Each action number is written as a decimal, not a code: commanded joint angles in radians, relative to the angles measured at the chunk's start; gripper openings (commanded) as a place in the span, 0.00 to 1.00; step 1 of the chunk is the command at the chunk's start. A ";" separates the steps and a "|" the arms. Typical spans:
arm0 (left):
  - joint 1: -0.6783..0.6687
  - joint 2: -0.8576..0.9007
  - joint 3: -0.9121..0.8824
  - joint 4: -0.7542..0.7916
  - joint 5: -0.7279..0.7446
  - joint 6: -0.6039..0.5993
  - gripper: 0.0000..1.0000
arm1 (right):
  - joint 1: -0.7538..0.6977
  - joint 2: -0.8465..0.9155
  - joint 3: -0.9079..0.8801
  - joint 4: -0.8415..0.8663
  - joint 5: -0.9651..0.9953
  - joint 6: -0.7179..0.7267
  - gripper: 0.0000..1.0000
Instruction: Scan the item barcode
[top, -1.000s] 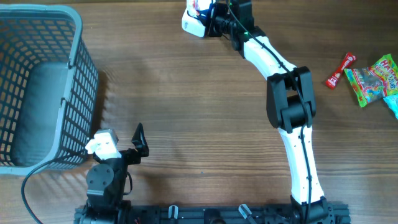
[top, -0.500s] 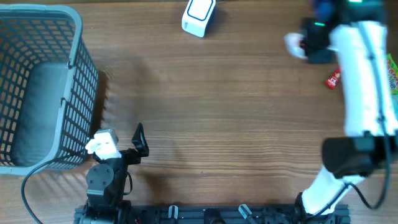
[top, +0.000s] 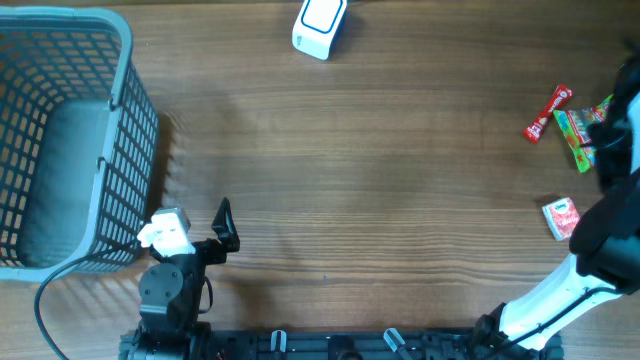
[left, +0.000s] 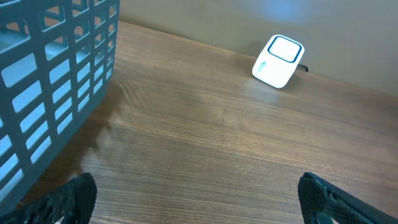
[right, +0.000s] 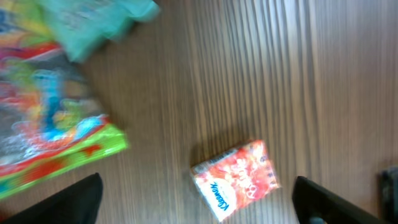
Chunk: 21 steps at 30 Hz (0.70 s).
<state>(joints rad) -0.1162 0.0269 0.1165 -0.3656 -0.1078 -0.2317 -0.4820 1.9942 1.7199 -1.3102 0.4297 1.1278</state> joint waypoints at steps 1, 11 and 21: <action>-0.004 -0.007 -0.006 0.004 -0.006 -0.012 1.00 | 0.015 -0.060 0.211 -0.090 -0.154 -0.373 1.00; -0.004 -0.007 -0.006 0.004 -0.006 -0.012 1.00 | 0.180 -0.963 0.295 -0.116 -0.402 -0.654 1.00; -0.004 -0.007 -0.006 0.004 -0.006 -0.012 1.00 | 0.213 -1.497 0.163 -0.158 -0.365 -0.837 1.00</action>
<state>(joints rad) -0.1162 0.0261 0.1165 -0.3653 -0.1078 -0.2314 -0.2985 0.5571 1.9751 -1.5265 0.0719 0.4286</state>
